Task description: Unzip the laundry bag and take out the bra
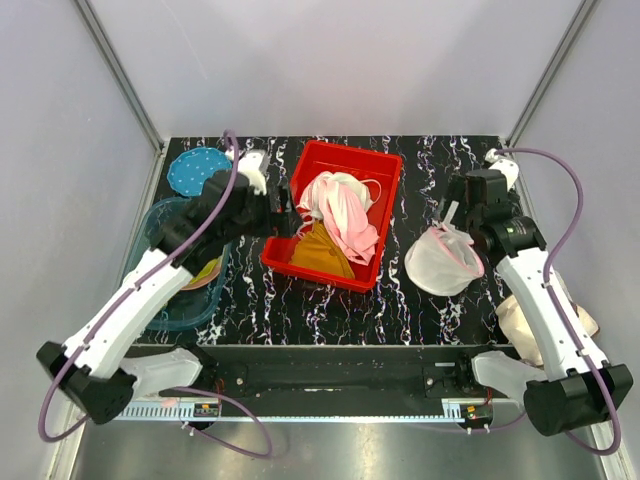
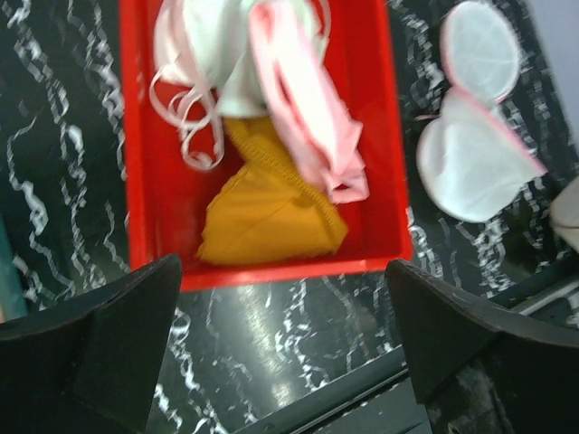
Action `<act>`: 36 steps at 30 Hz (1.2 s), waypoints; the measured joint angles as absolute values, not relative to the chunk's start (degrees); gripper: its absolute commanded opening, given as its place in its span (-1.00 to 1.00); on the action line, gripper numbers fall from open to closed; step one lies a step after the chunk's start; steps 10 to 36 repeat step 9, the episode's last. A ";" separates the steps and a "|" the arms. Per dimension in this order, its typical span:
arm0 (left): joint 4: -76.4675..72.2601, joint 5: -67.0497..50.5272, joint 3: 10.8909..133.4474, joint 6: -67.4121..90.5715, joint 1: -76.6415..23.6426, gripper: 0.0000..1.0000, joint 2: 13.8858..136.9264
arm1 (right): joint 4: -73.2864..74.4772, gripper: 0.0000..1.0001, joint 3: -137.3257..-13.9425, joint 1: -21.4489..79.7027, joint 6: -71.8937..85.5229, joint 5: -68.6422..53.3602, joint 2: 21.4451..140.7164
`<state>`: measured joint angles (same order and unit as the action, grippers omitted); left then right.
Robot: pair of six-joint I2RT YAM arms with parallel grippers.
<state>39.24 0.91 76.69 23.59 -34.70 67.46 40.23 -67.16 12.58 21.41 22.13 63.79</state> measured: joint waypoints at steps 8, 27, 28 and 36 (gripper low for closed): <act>39.55 6.02 64.03 25.45 -34.20 0.98 55.79 | 45.06 0.99 -58.81 12.58 25.87 20.25 57.01; 39.18 6.39 63.48 25.93 -34.11 0.98 55.09 | 45.32 1.00 -58.39 12.58 26.22 20.27 56.12; 39.18 6.39 63.48 25.93 -34.11 0.98 55.09 | 45.32 1.00 -58.39 12.58 26.22 20.27 56.12; 39.18 6.39 63.48 25.93 -34.11 0.98 55.09 | 45.32 1.00 -58.39 12.58 26.22 20.27 56.12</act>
